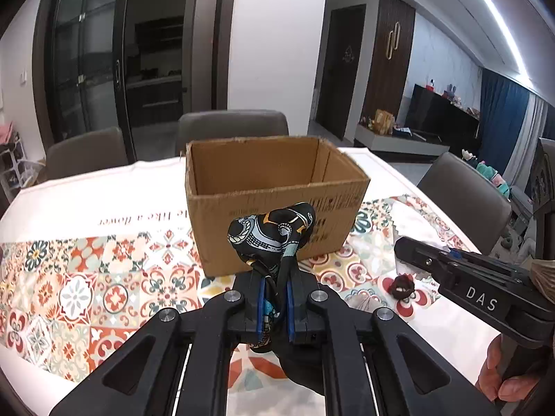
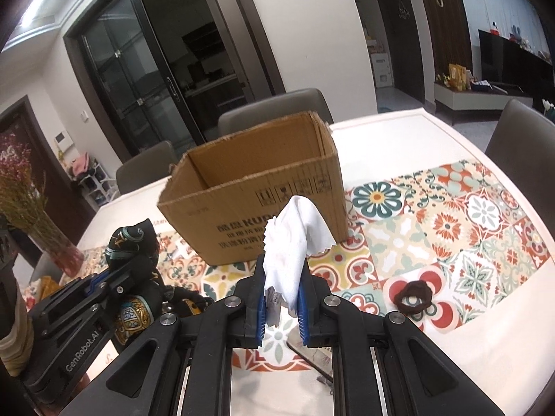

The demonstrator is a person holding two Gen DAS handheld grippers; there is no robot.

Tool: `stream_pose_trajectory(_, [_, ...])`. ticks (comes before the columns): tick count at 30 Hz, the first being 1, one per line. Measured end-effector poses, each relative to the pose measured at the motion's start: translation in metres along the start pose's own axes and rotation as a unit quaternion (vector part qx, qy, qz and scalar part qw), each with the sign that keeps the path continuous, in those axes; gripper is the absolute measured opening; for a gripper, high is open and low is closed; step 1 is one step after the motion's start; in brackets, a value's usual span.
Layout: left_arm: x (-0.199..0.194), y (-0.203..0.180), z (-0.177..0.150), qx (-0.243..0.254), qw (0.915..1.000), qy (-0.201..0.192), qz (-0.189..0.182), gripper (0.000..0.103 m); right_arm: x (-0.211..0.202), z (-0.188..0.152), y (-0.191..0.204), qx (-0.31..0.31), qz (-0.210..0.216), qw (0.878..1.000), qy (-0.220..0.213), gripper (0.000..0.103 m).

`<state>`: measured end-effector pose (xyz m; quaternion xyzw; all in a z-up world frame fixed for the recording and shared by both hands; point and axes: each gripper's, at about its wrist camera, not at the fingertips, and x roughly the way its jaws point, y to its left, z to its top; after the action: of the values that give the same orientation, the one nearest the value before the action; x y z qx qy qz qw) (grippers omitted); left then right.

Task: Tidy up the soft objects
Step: 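Lift the scarf and white cloth and carry both over the box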

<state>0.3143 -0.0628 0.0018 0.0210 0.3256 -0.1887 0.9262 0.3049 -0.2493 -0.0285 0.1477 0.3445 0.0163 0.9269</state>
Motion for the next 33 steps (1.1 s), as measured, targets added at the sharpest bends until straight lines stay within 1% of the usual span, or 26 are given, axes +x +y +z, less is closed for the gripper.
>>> stream_pose_trajectory(6, [-0.014, -0.002, 0.014, 0.005, 0.9997, -0.024, 0.001, 0.011, -0.009, 0.009, 0.003, -0.006, 0.007, 1.0, -0.017, 0.016])
stream_pose_trajectory(11, [-0.022, -0.002, 0.024, 0.008, 0.9992, -0.039, 0.0, 0.011, -0.019, 0.019, 0.009, -0.014, 0.018, 0.999, -0.036, 0.016])
stream_pose_trajectory(17, [-0.03, -0.004, 0.038, 0.013, 0.9985, -0.053, 0.002, 0.011, -0.025, 0.032, 0.015, -0.021, 0.027, 0.998, -0.047, 0.016])
stream_pose_trajectory(25, [-0.037, -0.006, 0.056, 0.017, 0.9965, -0.082, 0.008, 0.011, -0.026, 0.051, 0.019, -0.031, 0.033, 0.997, -0.061, 0.016])
stream_pose_trajectory(33, [-0.039, -0.001, 0.08, 0.014, 0.9941, -0.106, 0.015, 0.011, -0.023, 0.074, 0.027, -0.046, 0.038, 0.995, -0.075, 0.016])
